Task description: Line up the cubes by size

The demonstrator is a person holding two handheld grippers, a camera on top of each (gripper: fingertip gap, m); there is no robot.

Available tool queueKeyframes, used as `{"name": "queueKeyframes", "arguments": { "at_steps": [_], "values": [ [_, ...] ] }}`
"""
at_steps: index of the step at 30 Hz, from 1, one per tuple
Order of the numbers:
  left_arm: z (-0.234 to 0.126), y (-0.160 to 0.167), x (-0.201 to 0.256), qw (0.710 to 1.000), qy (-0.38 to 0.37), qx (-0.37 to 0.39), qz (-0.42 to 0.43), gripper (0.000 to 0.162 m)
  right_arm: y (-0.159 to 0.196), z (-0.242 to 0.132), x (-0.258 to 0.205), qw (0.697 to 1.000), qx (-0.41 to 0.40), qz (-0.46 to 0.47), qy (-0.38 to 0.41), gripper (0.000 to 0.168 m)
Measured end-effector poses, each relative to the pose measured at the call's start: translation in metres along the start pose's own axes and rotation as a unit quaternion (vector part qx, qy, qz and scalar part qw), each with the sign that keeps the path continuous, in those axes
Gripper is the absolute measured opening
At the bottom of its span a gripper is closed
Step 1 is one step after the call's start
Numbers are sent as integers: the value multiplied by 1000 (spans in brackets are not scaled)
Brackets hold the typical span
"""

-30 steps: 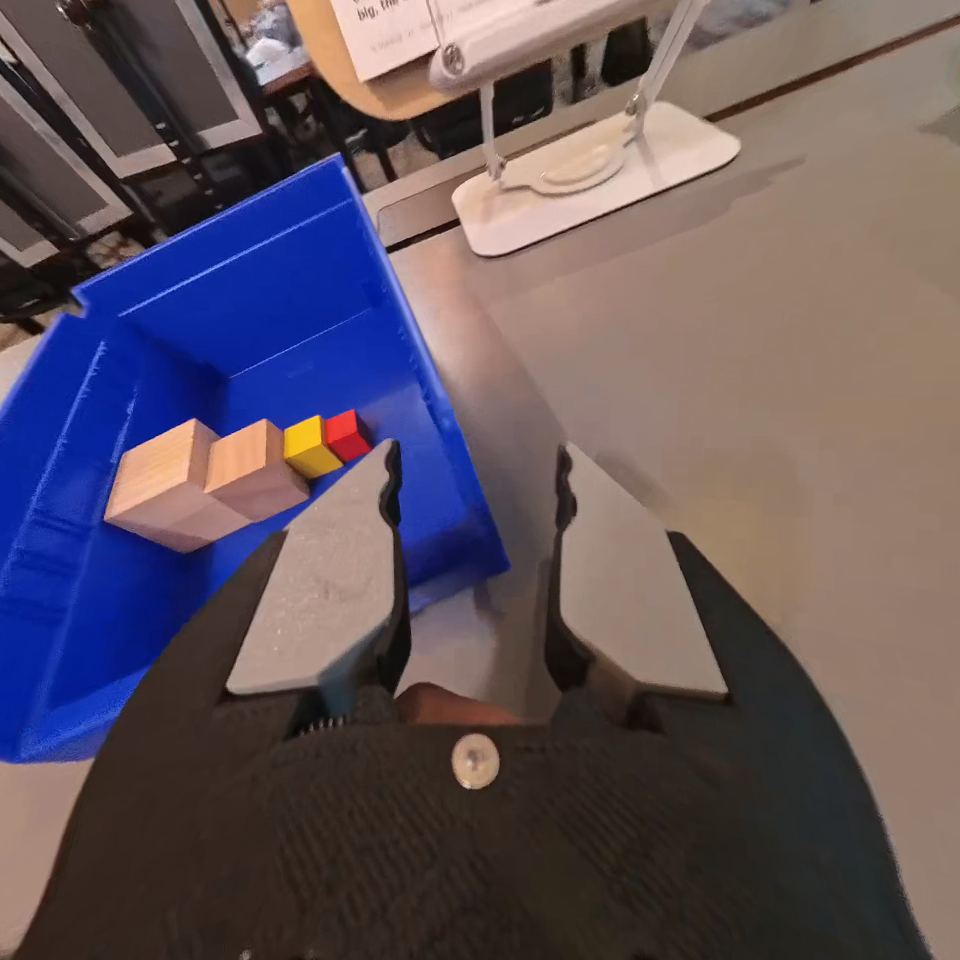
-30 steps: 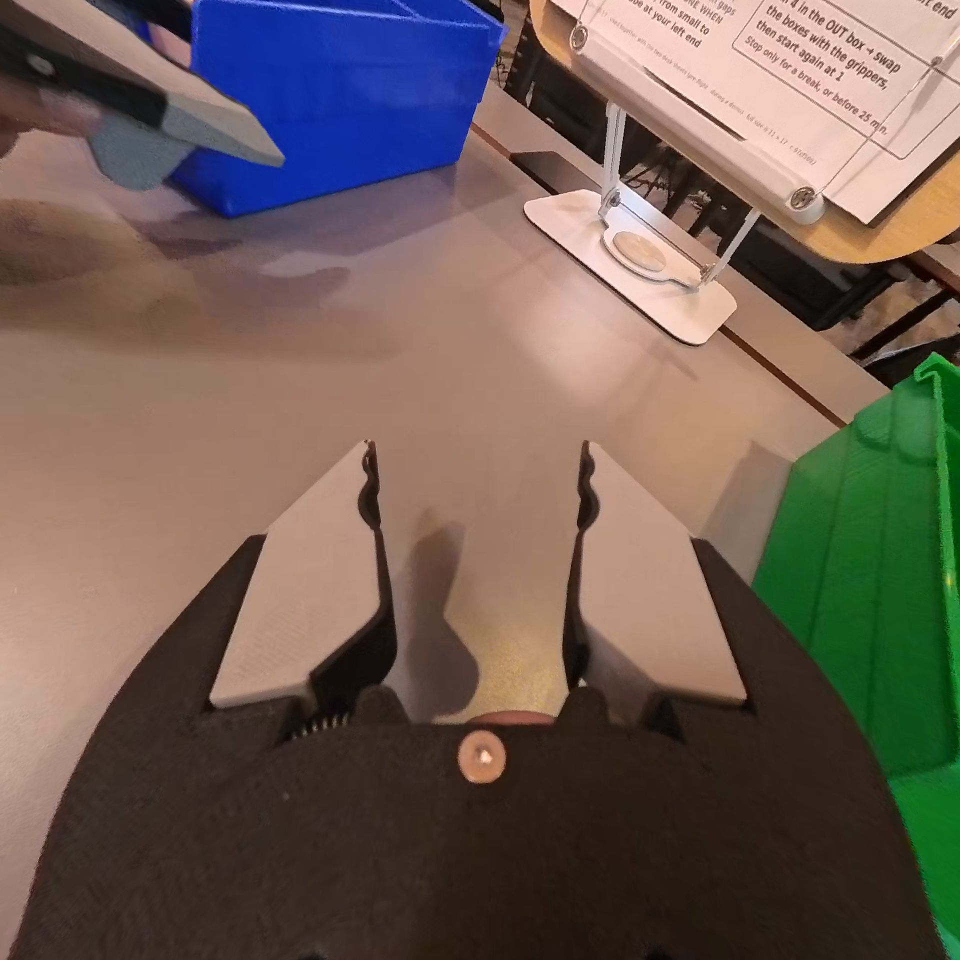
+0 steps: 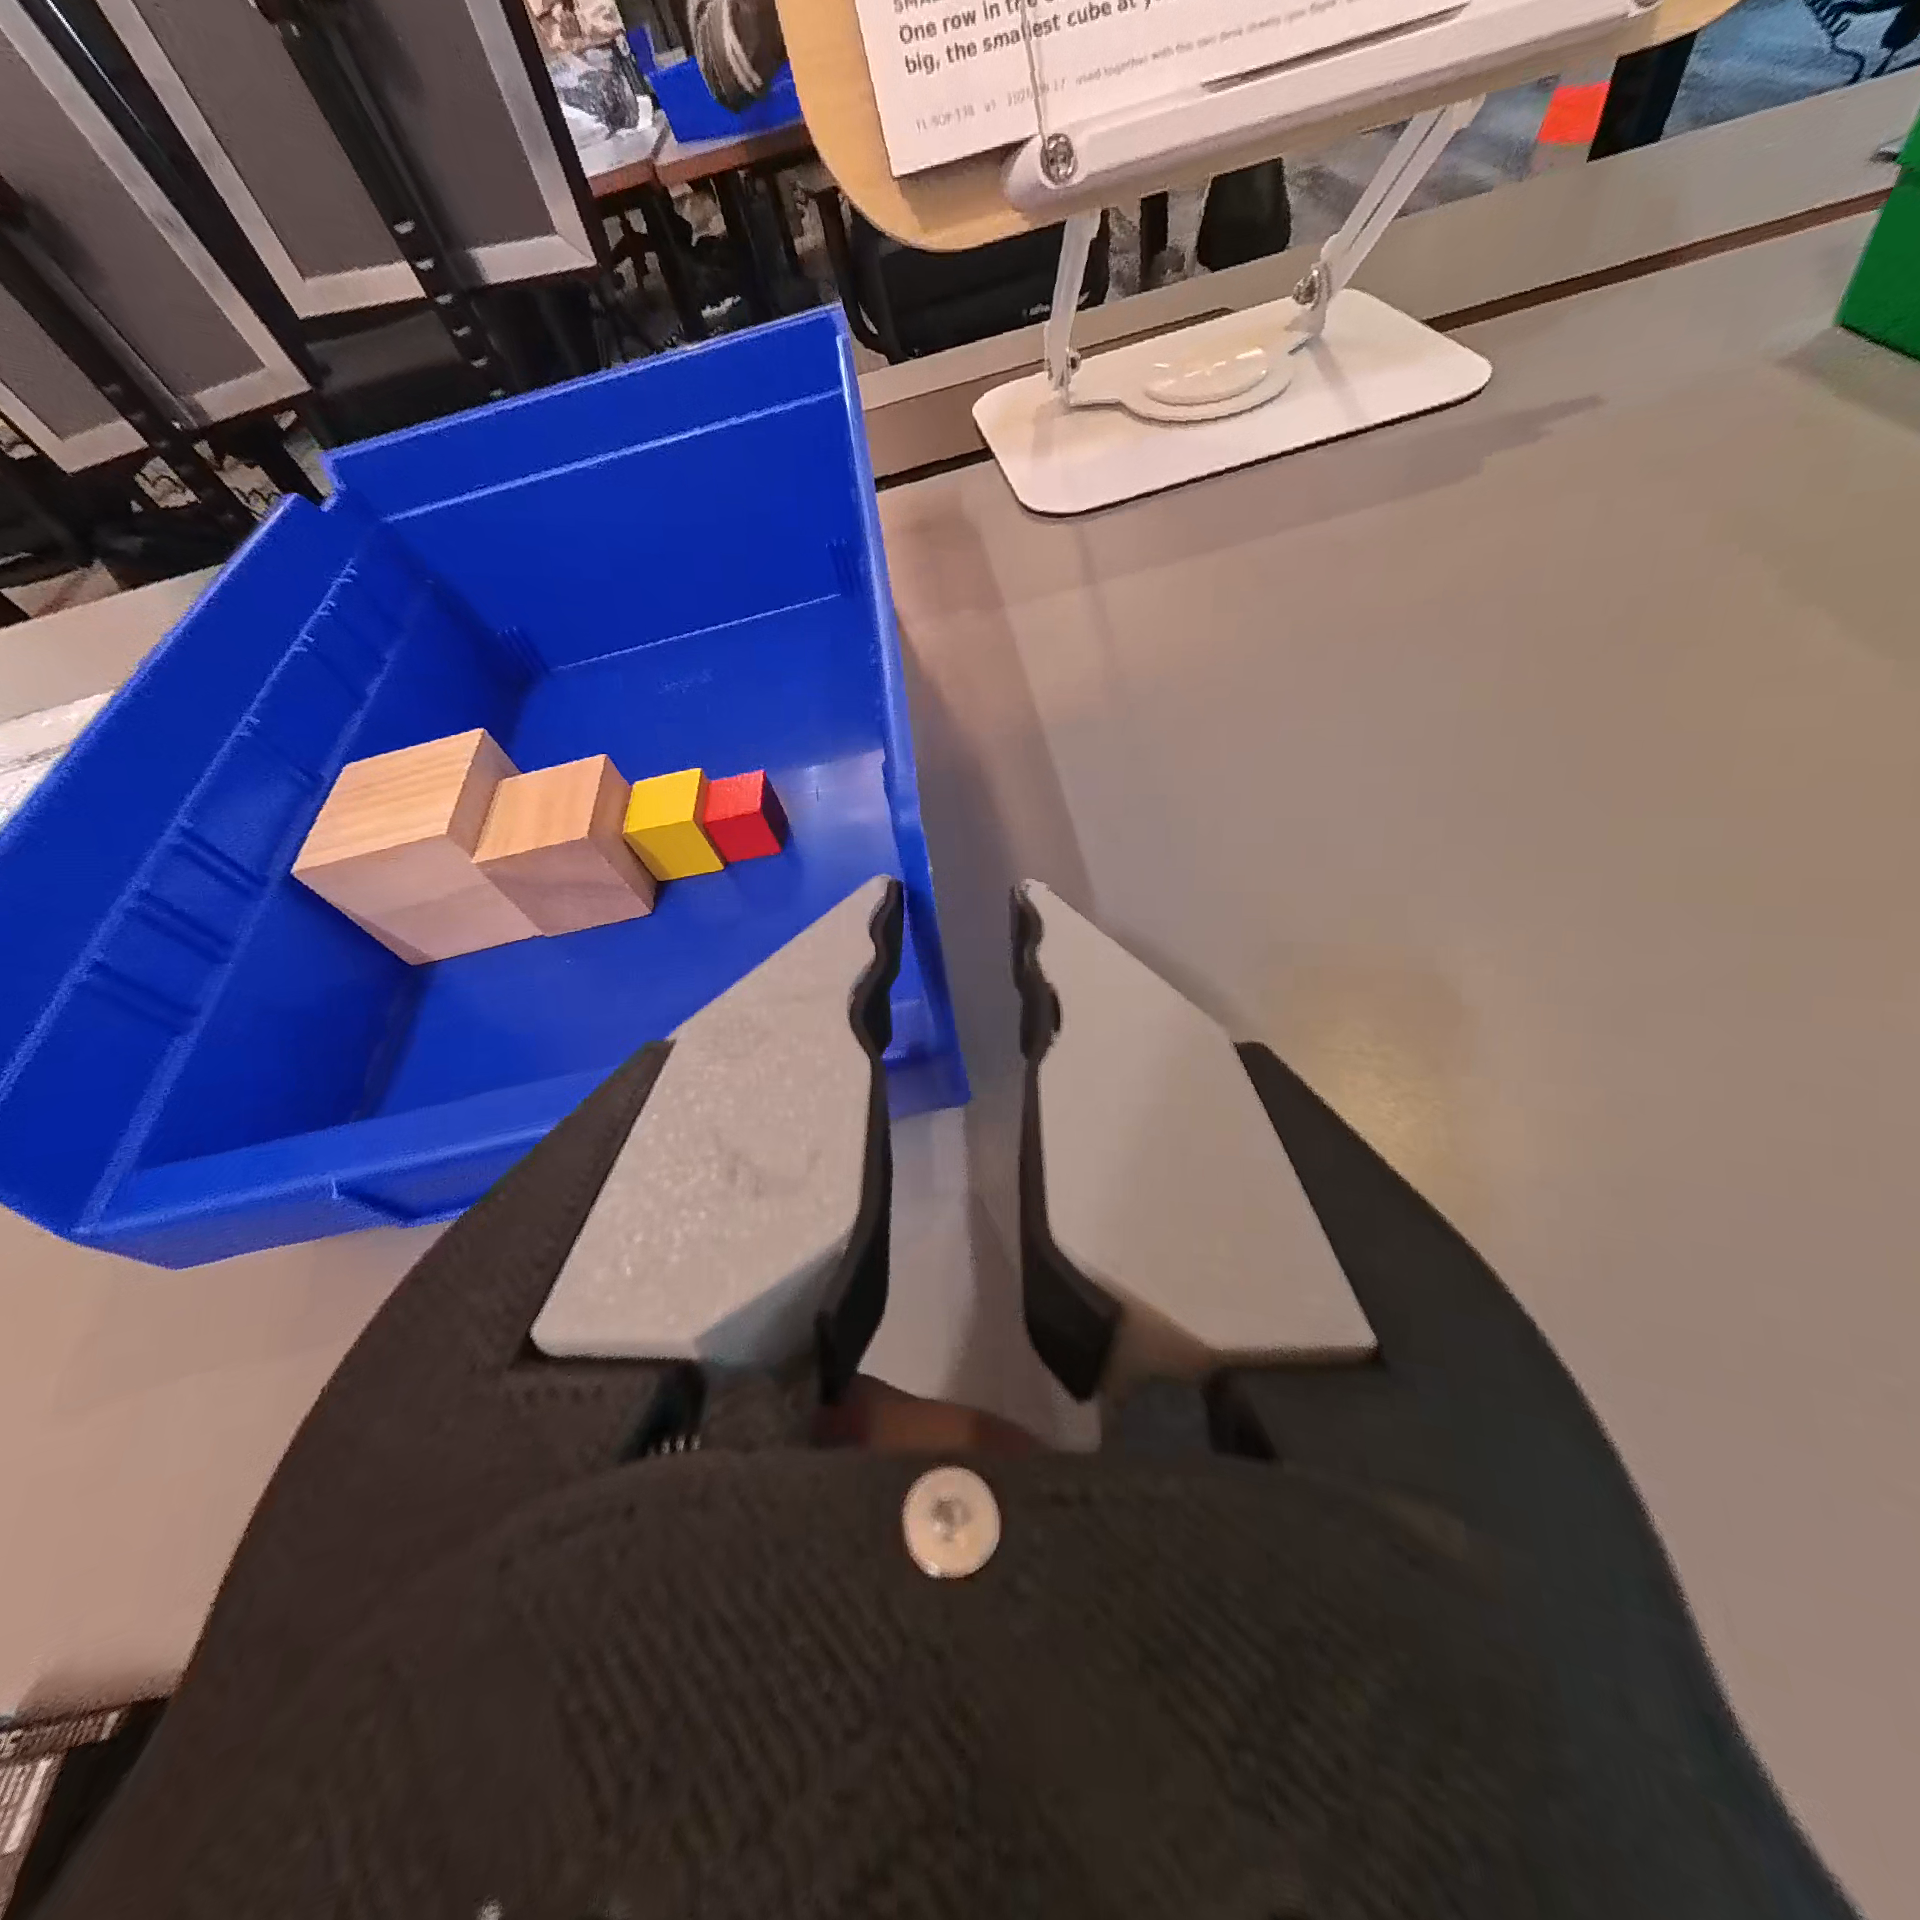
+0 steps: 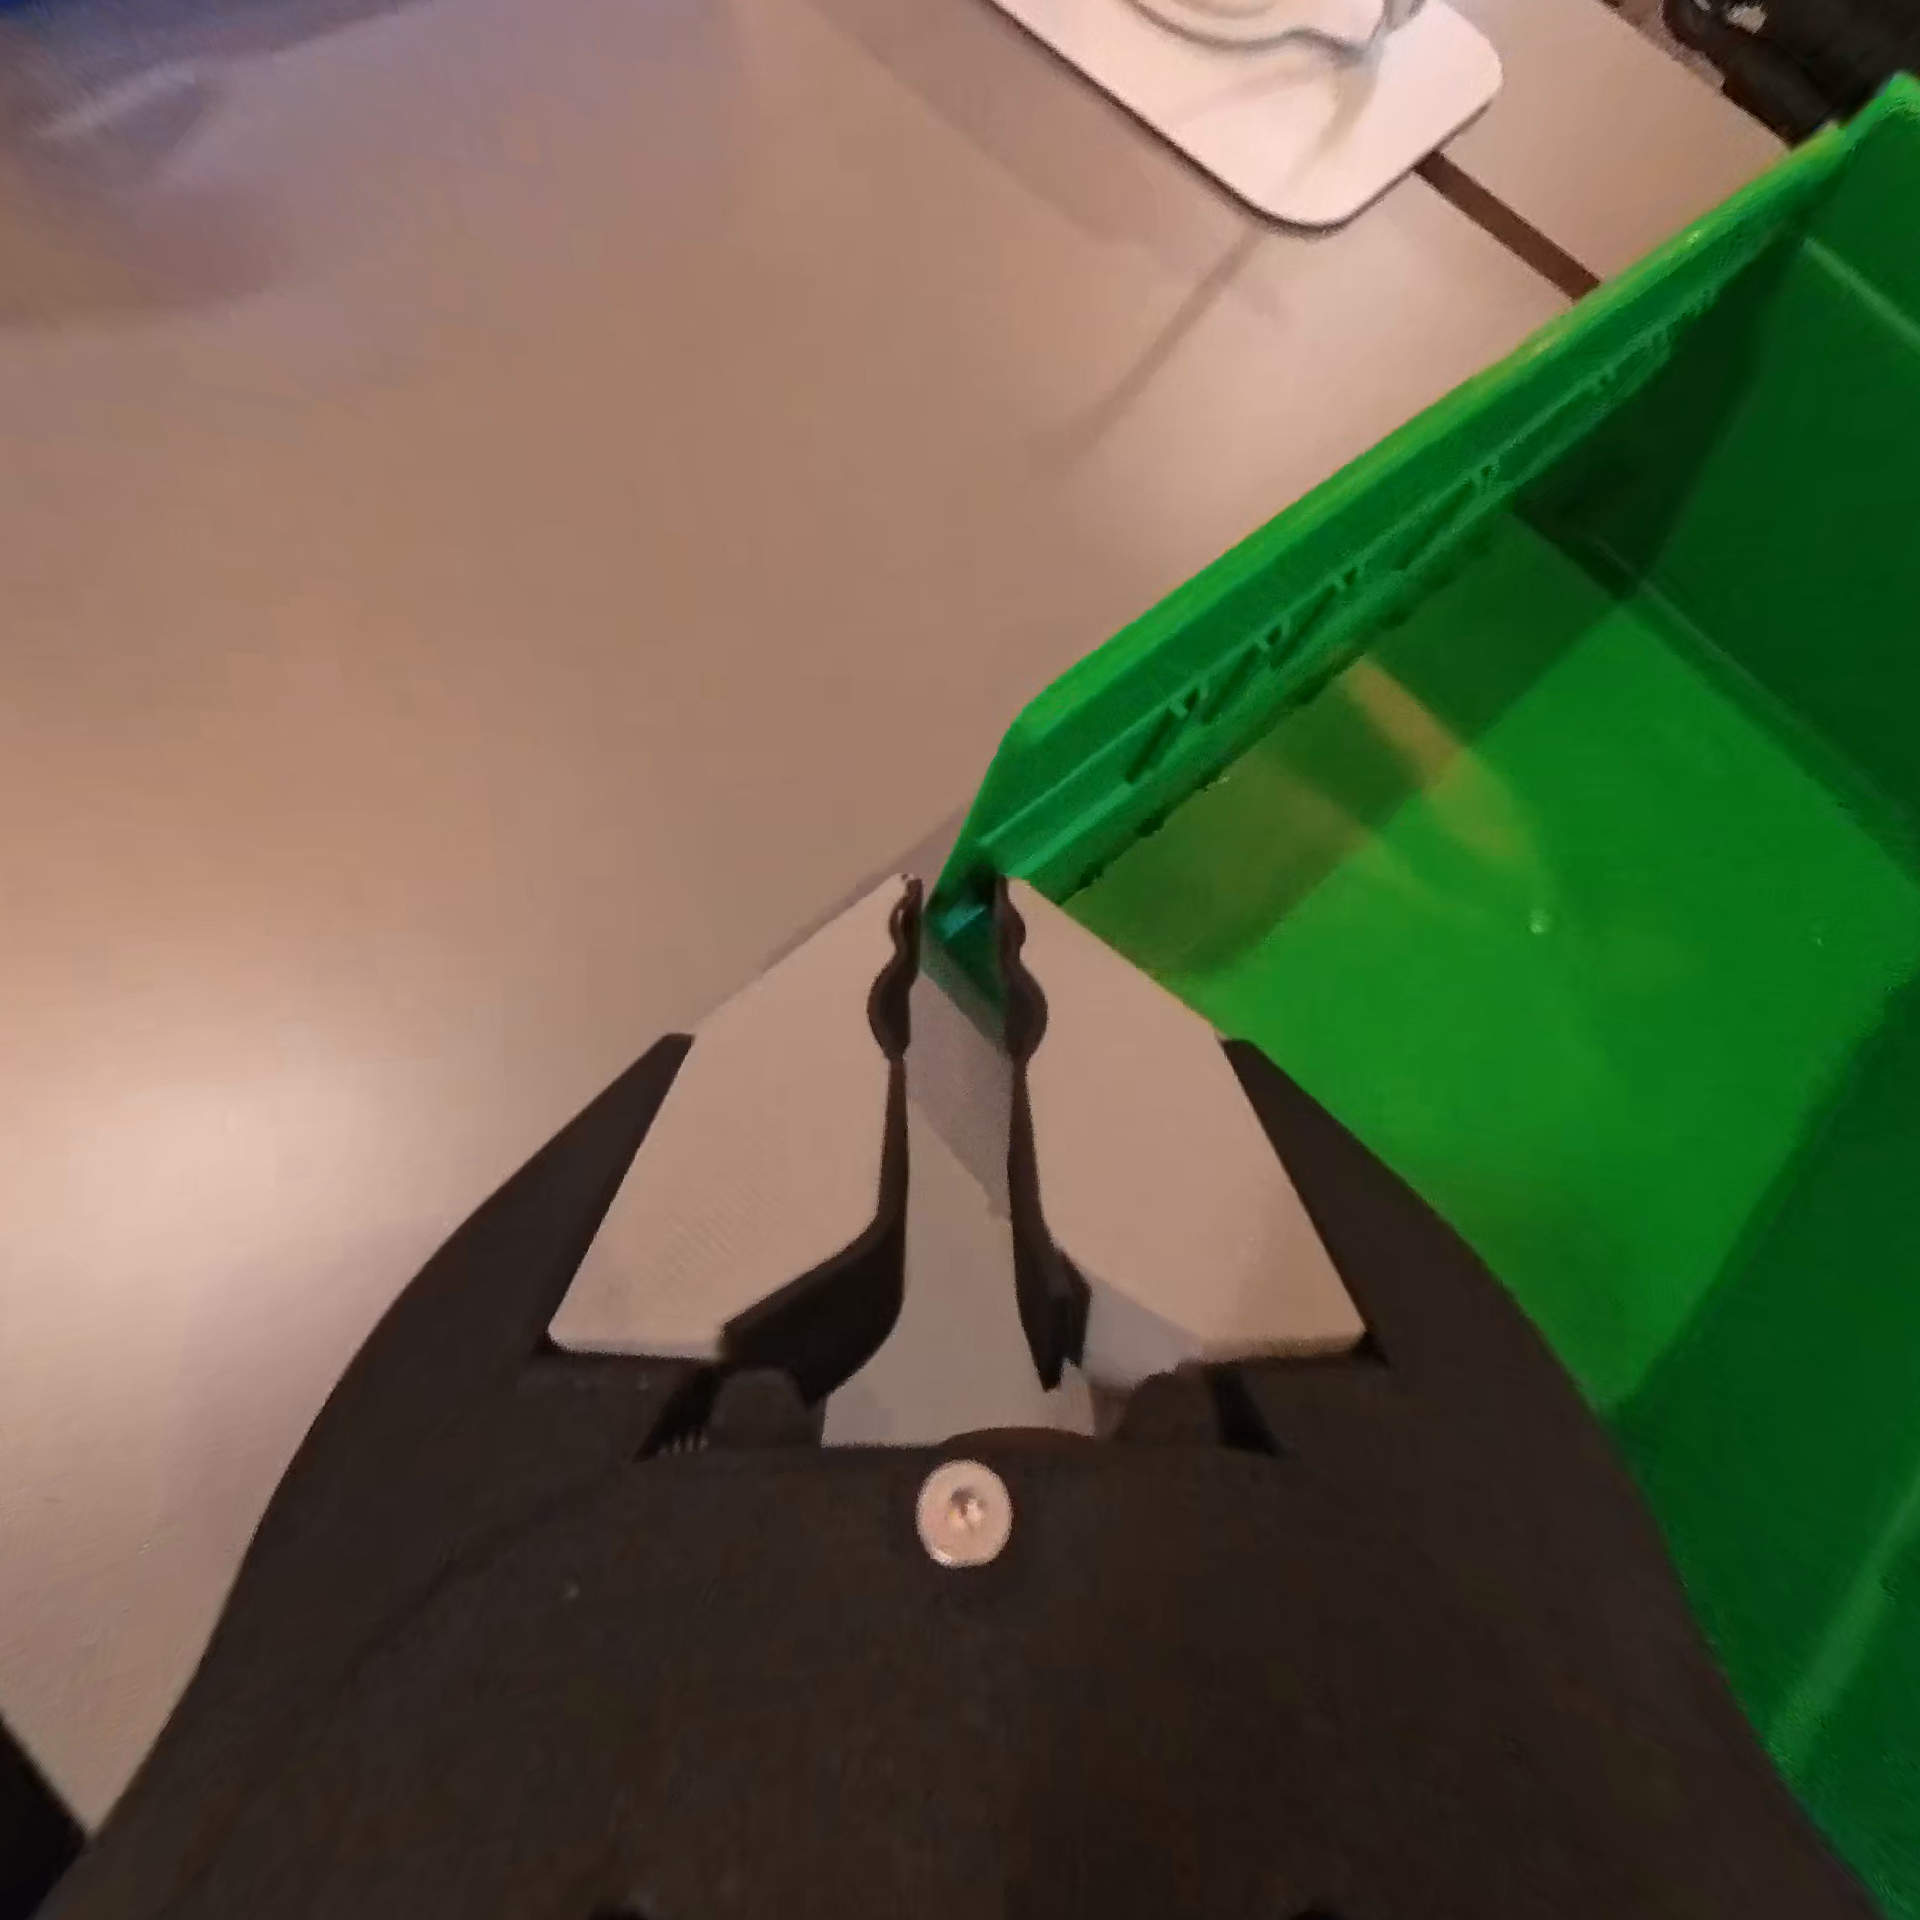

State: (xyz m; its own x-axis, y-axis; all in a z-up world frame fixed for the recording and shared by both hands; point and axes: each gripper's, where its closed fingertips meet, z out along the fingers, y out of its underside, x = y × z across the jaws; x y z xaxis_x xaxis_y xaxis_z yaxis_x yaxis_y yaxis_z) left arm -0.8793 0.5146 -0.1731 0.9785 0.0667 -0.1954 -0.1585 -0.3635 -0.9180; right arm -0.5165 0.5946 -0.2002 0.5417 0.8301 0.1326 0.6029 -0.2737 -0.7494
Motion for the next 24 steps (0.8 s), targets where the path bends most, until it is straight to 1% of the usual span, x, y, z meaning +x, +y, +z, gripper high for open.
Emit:
{"name": "queueKeyframes", "arguments": {
  "at_steps": [2,4,5,7,11,13,16,18,19,20,22,24],
  "values": [
    [0,0,1,1000,0,1,4,20,-10,11,-10,1000,23,-8,-6,20],
    [1,2,2,1000,1,-2,11,25,-12,13,-11,999,13,-30,17,24],
    [0,3,2,1000,0,-4,17,27,-13,9,-5,998,7,-39,40,28],
    [-2,2,-2,1000,-1,-3,21,31,-18,-4,4,997,15,-43,68,30],
    [-14,-8,-15,1000,-6,15,8,32,-25,-31,-4,998,52,-25,33,30],
    [-21,-12,-22,1000,-12,23,6,32,-16,-34,-5,999,32,-28,19,26],
    [-27,-15,-27,999,-17,29,4,32,9,-29,7,999,-25,-34,29,26],
    [-29,-16,-28,999,-16,31,5,32,29,-26,12,998,-61,-19,15,27],
    [-30,-16,-28,999,-17,32,6,32,27,-27,16,999,-43,-15,12,22],
    [-30,-17,-29,999,-19,34,6,32,30,-30,19,999,-43,-6,4,15],
    [-31,-17,-30,999,-22,36,5,31,43,-34,27,998,-59,13,1,2],
    [-31,-17,-31,999,-22,36,4,31,58,-36,35,996,-86,14,5,2]
  ]
}}
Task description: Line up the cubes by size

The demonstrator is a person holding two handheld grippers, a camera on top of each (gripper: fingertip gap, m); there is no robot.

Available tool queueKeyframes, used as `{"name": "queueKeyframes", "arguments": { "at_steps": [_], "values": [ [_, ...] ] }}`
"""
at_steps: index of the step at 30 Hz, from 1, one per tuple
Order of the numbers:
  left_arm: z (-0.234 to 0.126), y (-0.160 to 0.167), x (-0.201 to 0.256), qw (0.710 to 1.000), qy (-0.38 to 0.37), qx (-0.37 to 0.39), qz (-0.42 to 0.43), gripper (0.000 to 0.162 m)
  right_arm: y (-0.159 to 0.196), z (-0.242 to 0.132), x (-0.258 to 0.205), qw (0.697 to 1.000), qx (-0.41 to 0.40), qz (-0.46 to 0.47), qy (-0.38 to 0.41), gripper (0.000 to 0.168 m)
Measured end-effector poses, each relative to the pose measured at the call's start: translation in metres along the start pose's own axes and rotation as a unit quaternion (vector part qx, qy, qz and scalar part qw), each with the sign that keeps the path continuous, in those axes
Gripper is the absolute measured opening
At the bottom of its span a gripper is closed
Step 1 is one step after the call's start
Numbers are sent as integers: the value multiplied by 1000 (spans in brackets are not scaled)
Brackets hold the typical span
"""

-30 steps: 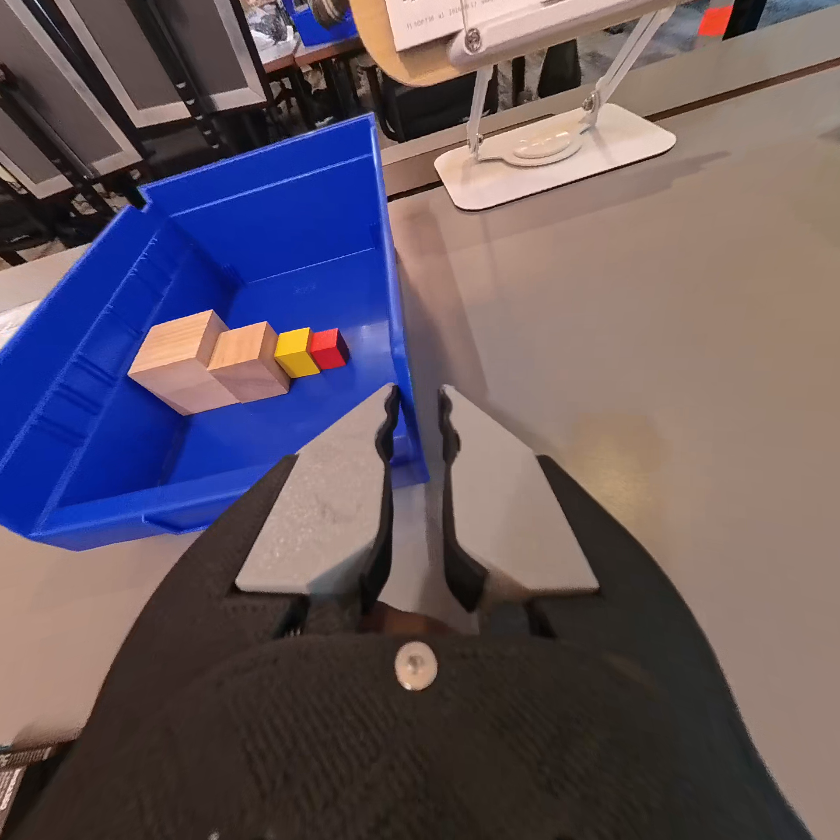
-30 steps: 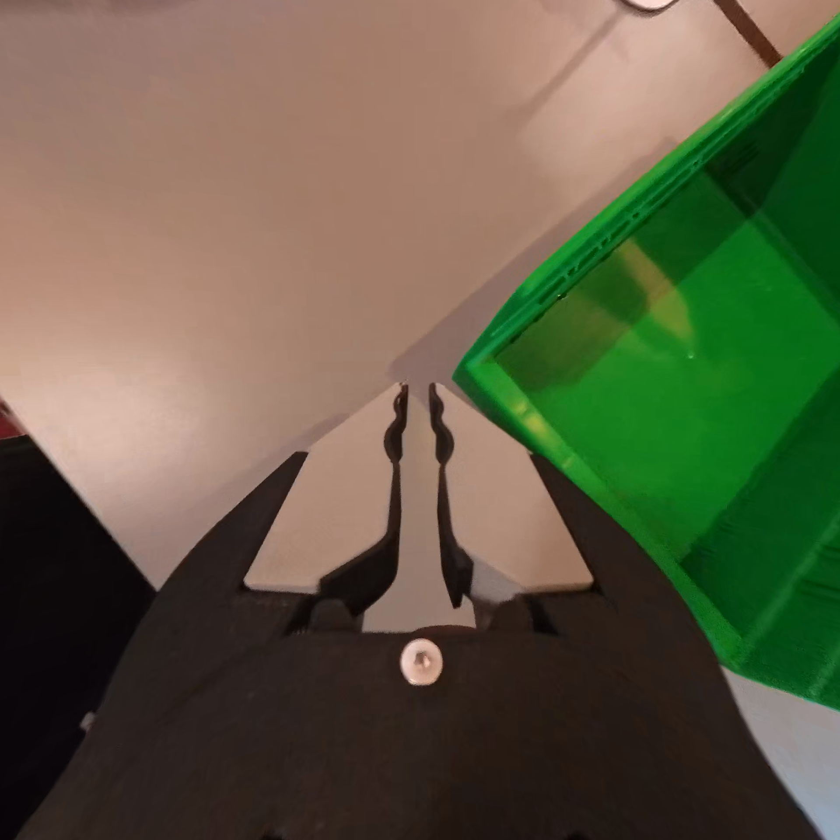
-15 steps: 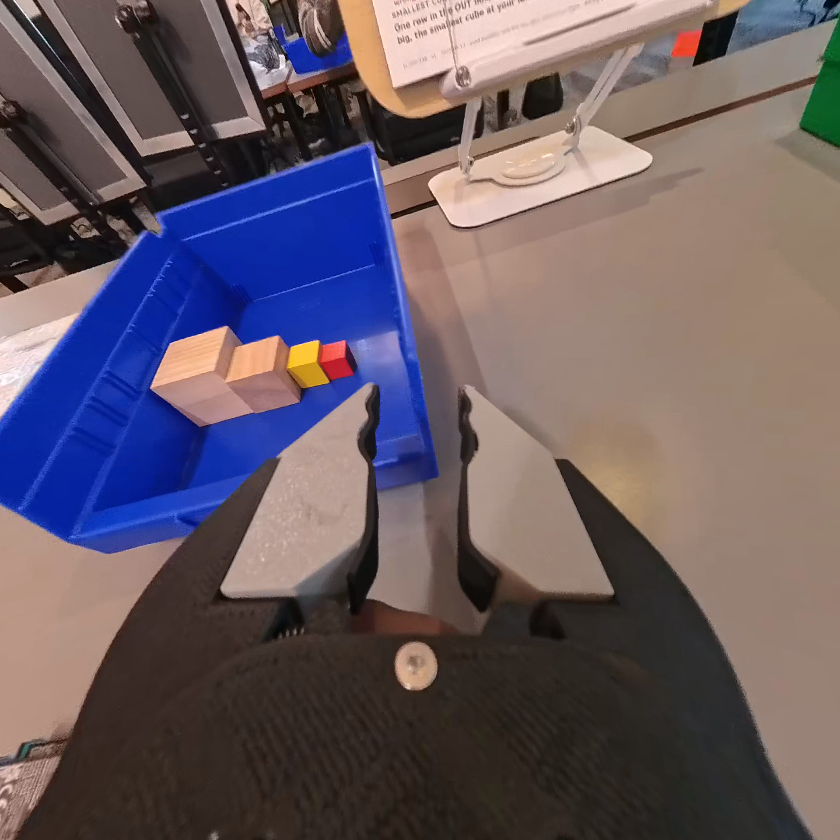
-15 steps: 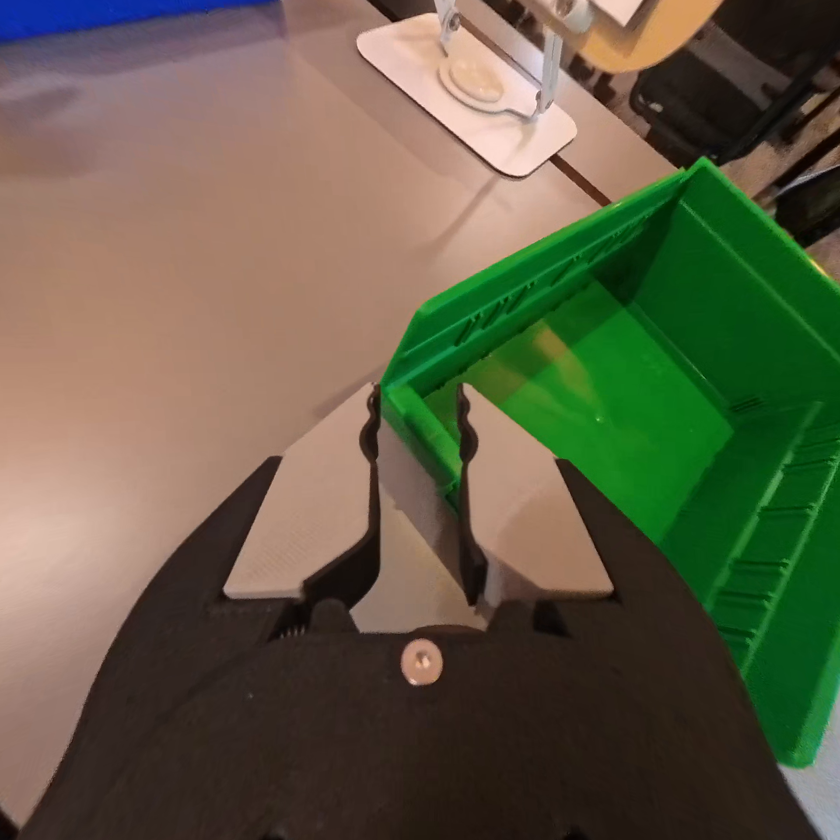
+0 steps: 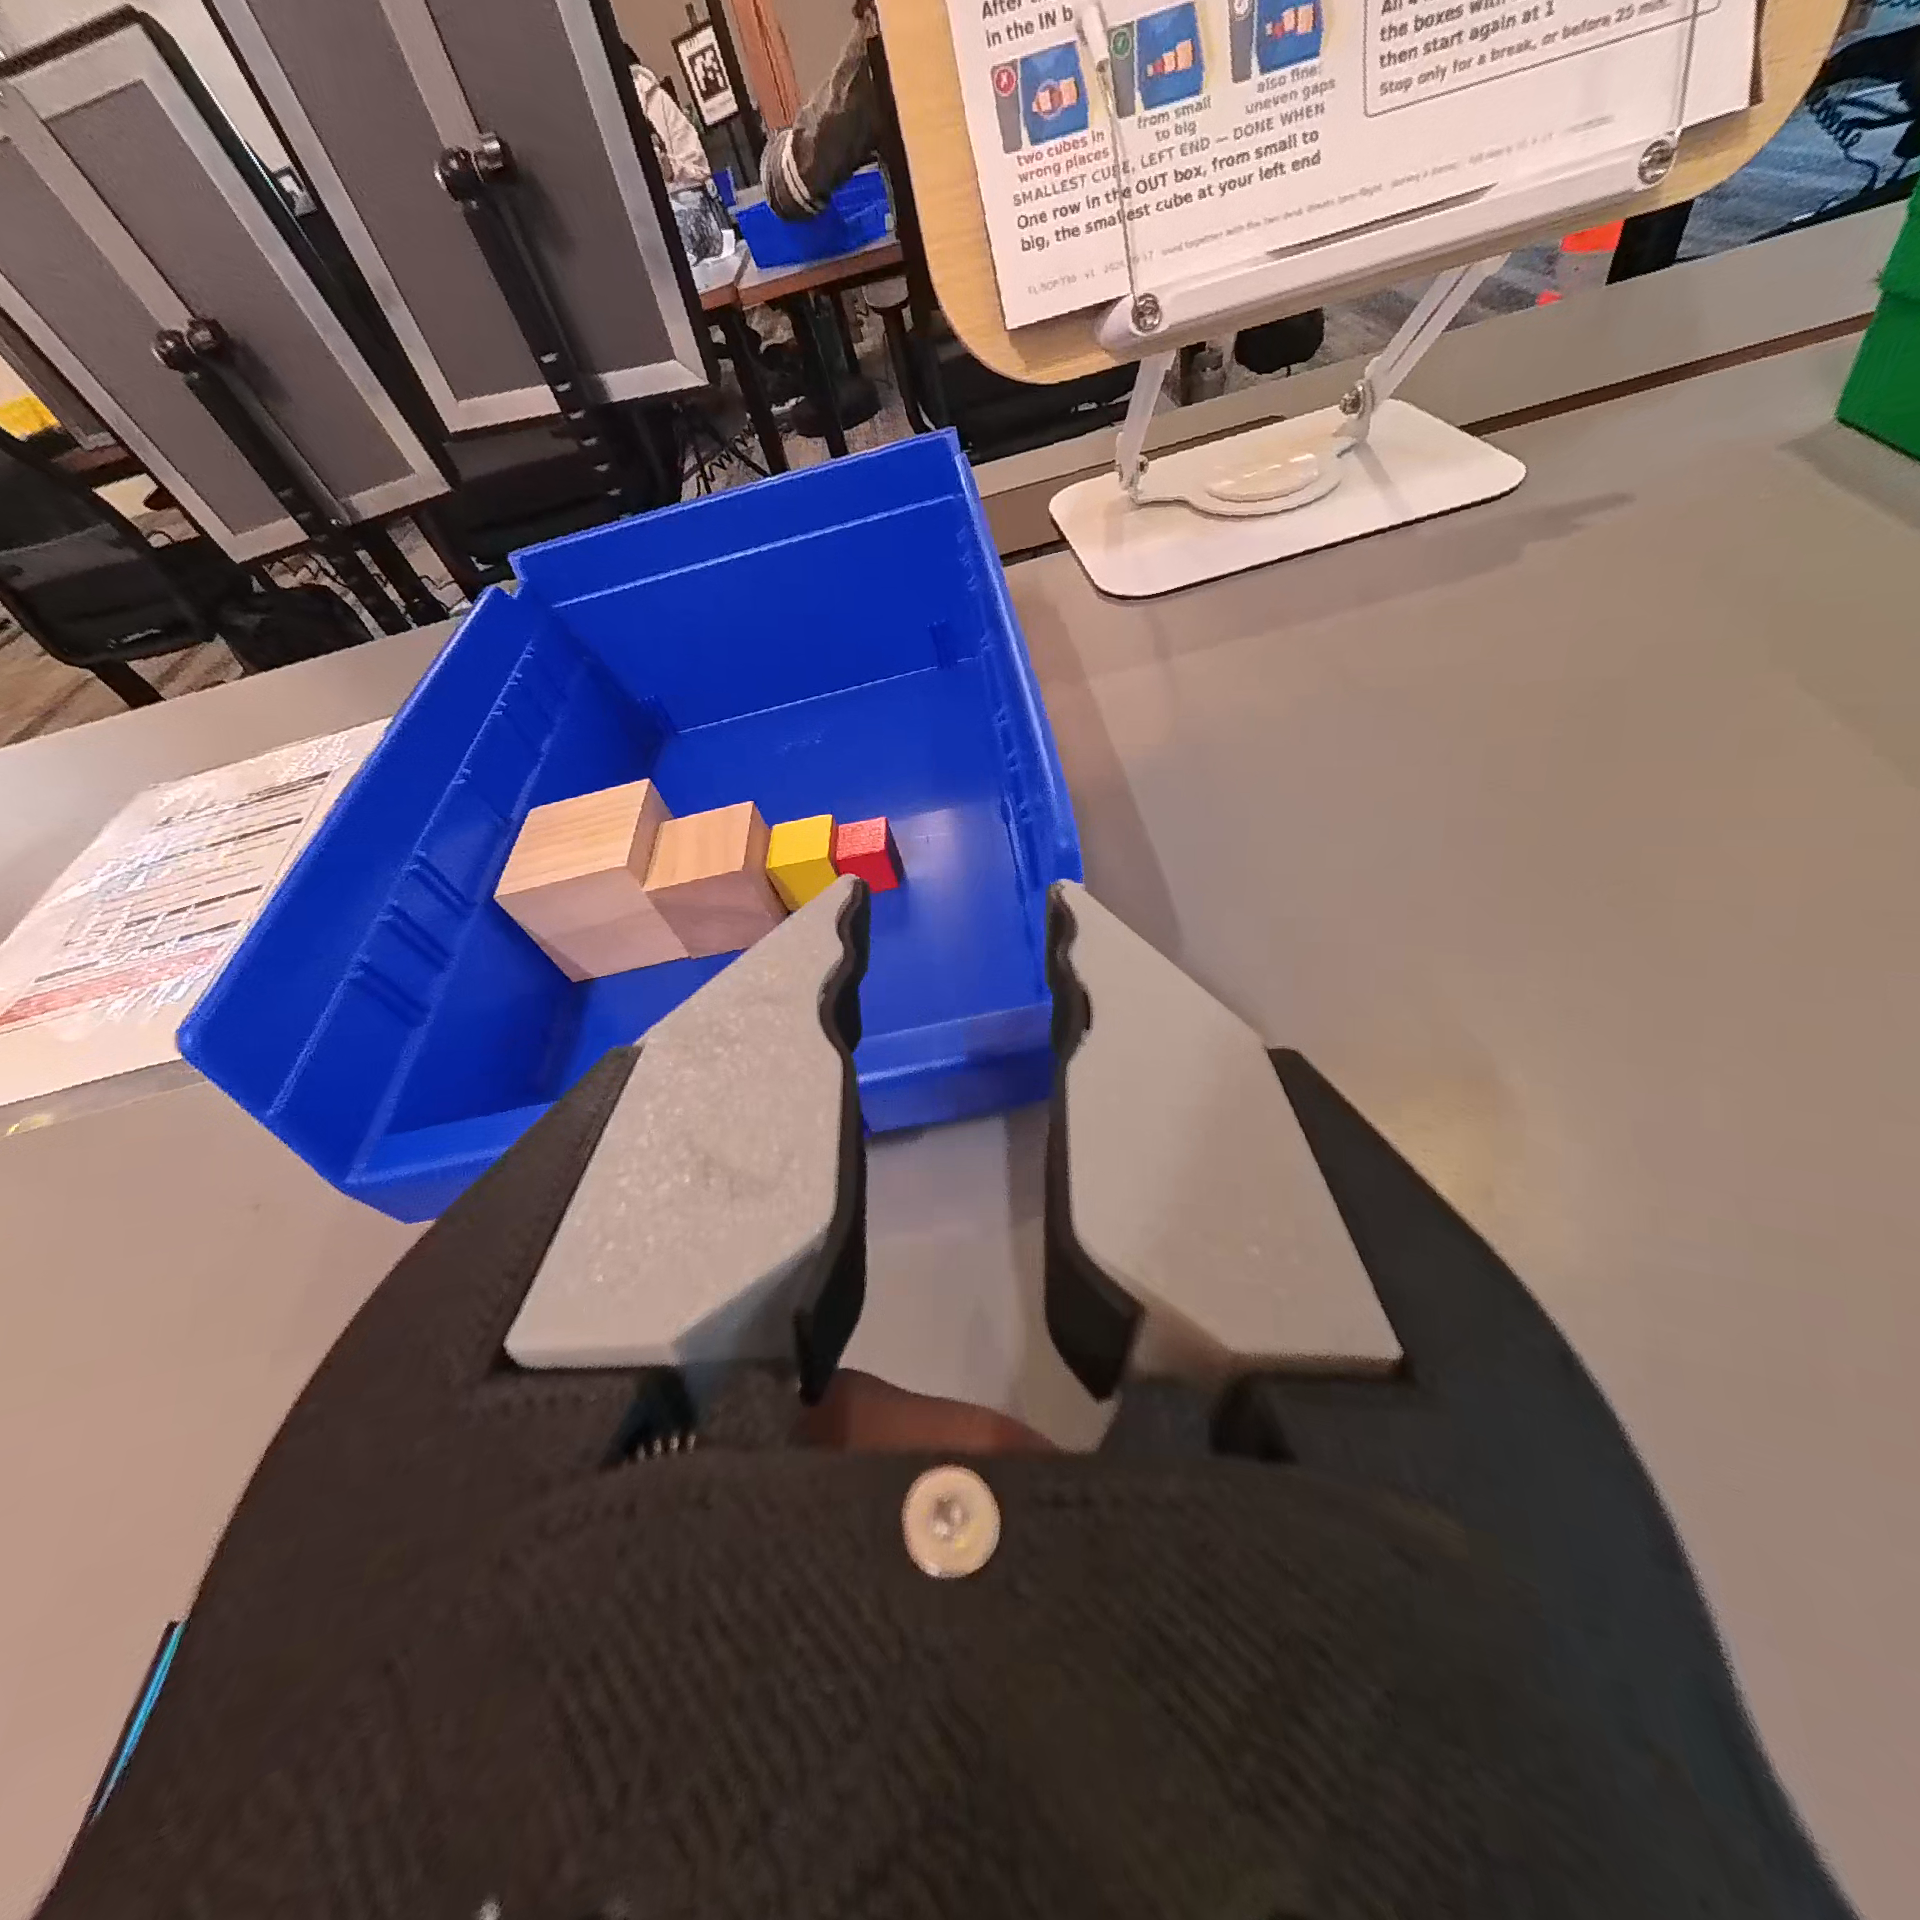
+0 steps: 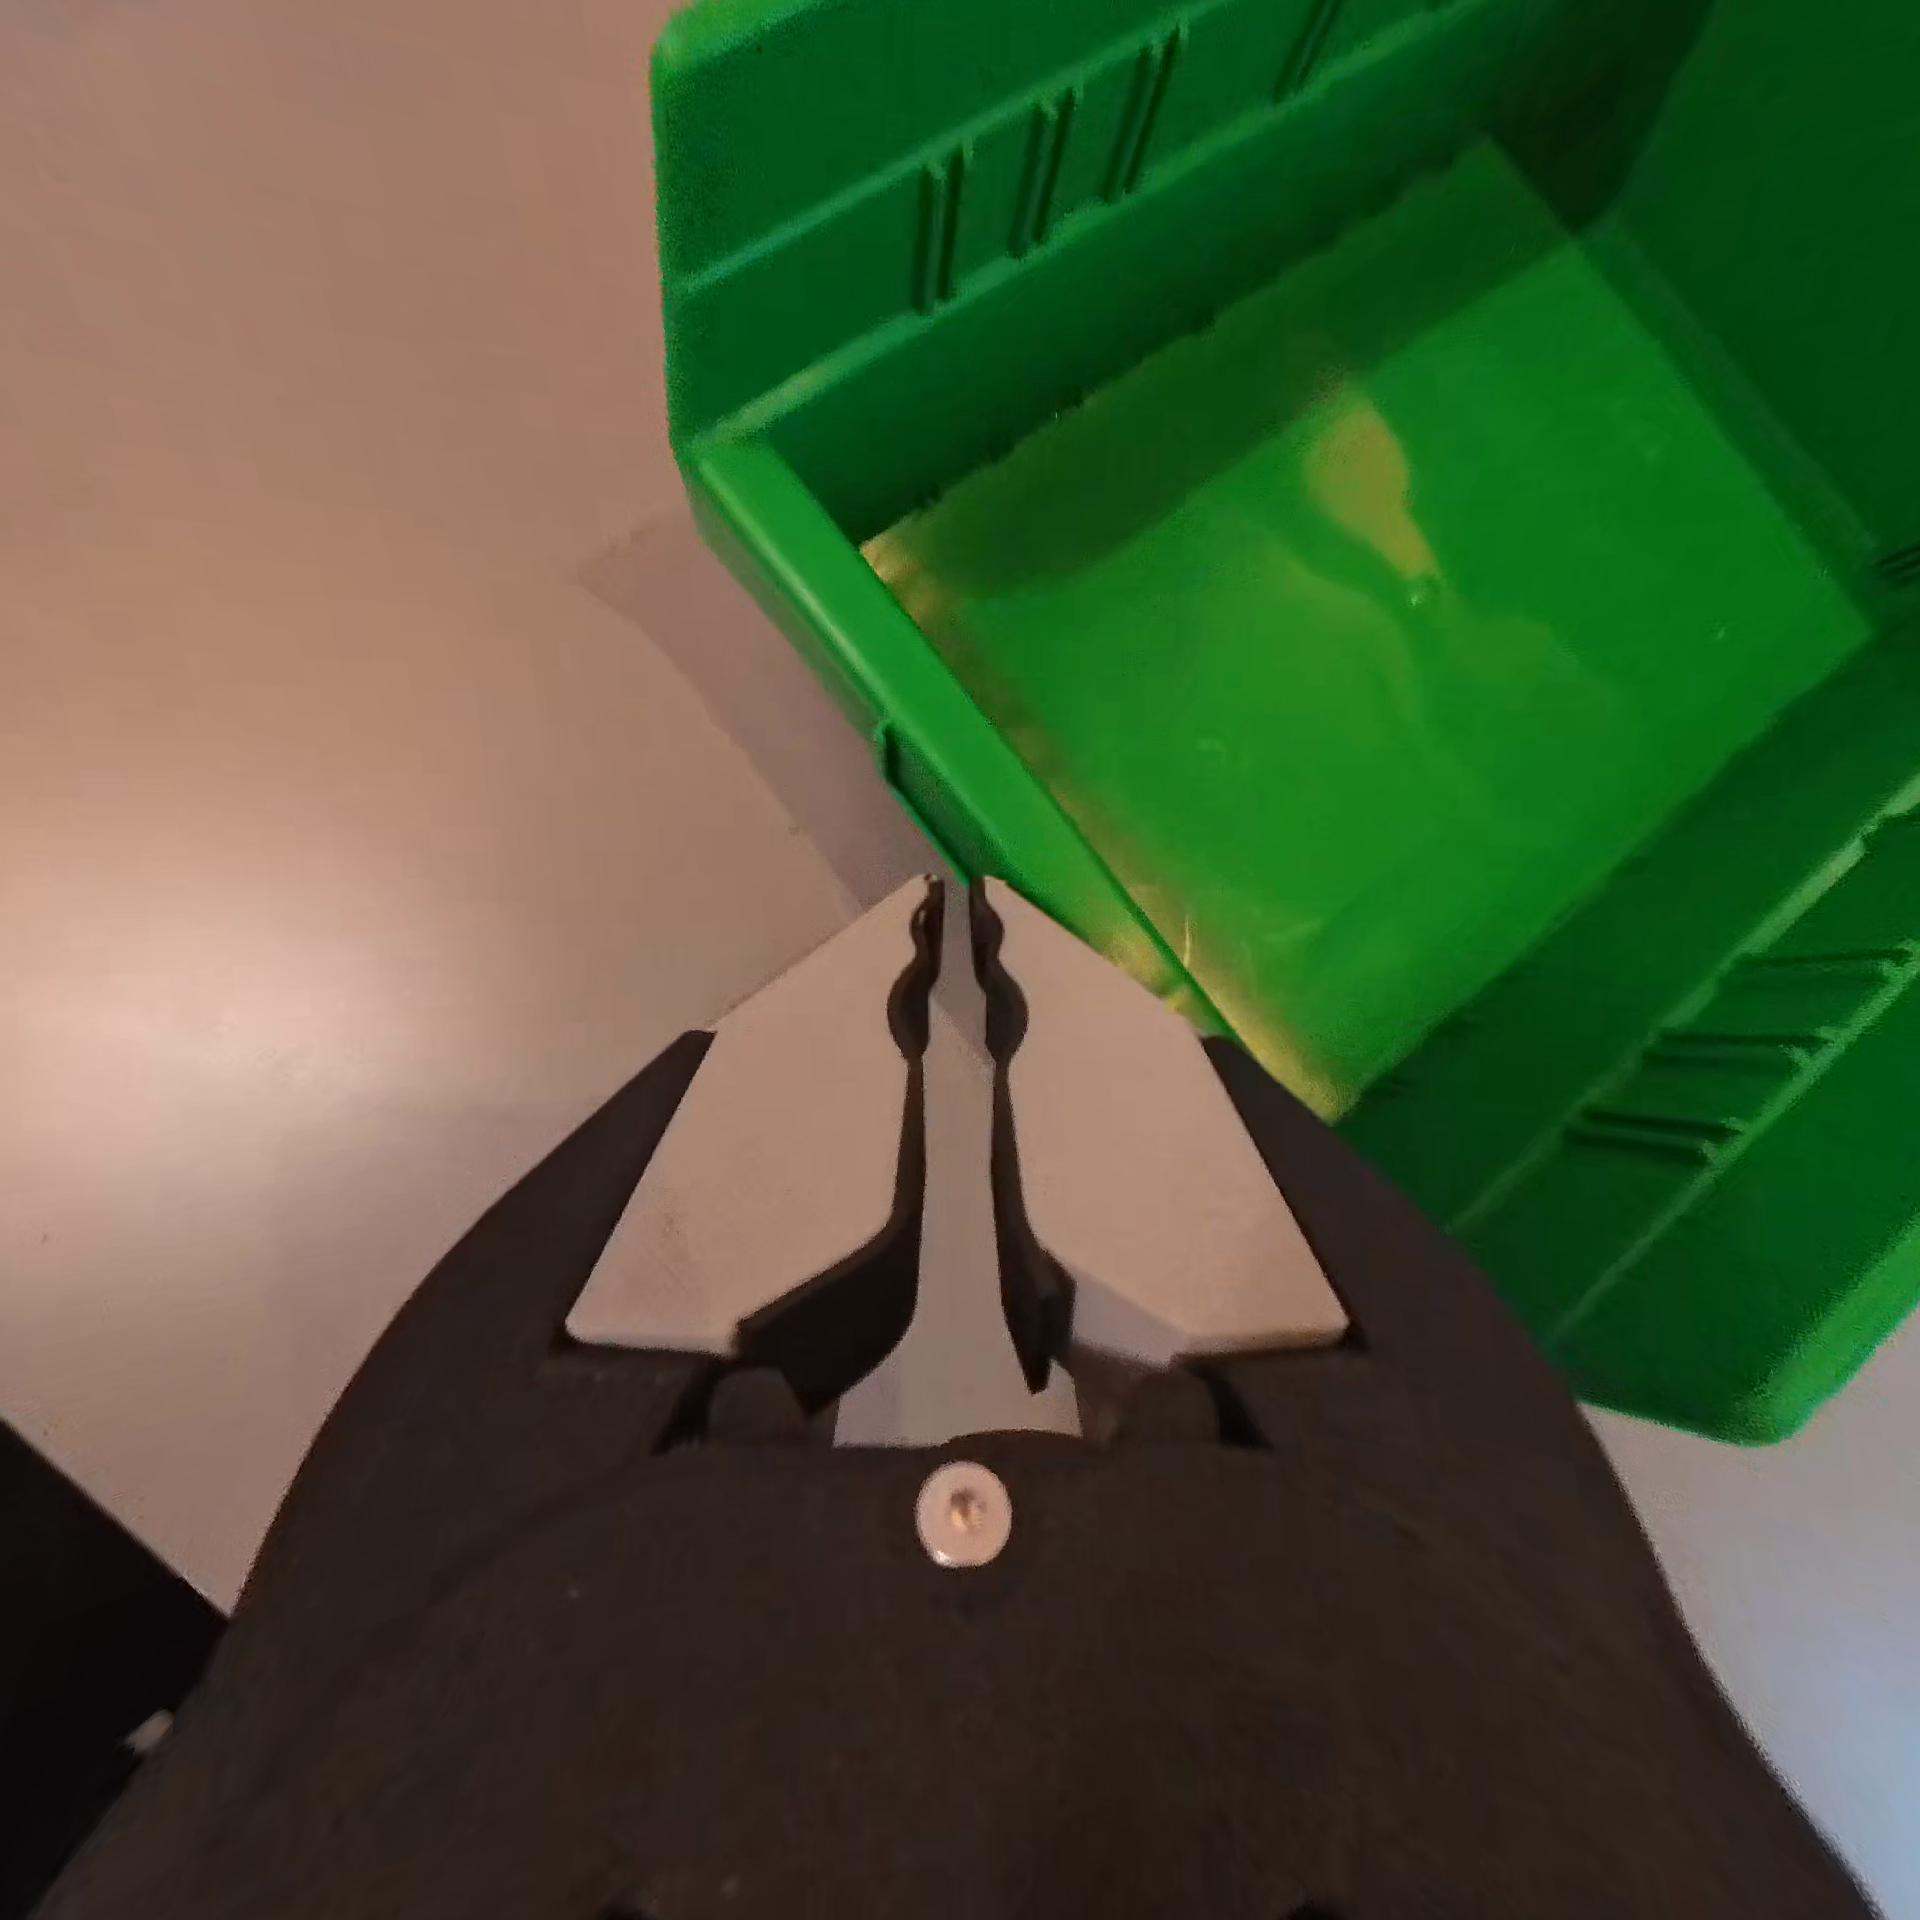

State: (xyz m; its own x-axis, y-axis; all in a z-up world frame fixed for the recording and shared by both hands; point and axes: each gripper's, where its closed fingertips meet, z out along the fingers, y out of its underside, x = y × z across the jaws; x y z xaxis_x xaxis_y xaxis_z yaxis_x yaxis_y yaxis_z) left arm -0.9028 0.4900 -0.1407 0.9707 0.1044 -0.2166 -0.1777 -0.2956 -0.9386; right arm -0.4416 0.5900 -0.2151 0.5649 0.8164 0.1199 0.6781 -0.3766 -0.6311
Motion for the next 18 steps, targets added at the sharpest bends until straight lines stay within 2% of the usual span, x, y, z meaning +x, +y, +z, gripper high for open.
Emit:
{"name": "queueKeyframes", "arguments": {
  "at_steps": [7,12,18],
  "values": [
    [-1,2,-7,1000,-6,-2,-6,31,52,4,22,994,-104,10,25,0],
    [-1,2,-9,1000,-8,-2,-8,31,57,-7,38,994,-88,50,30,0],
    [1,6,-13,1000,-11,-7,-13,32,39,-22,39,997,-47,50,36,3]
  ]
}}
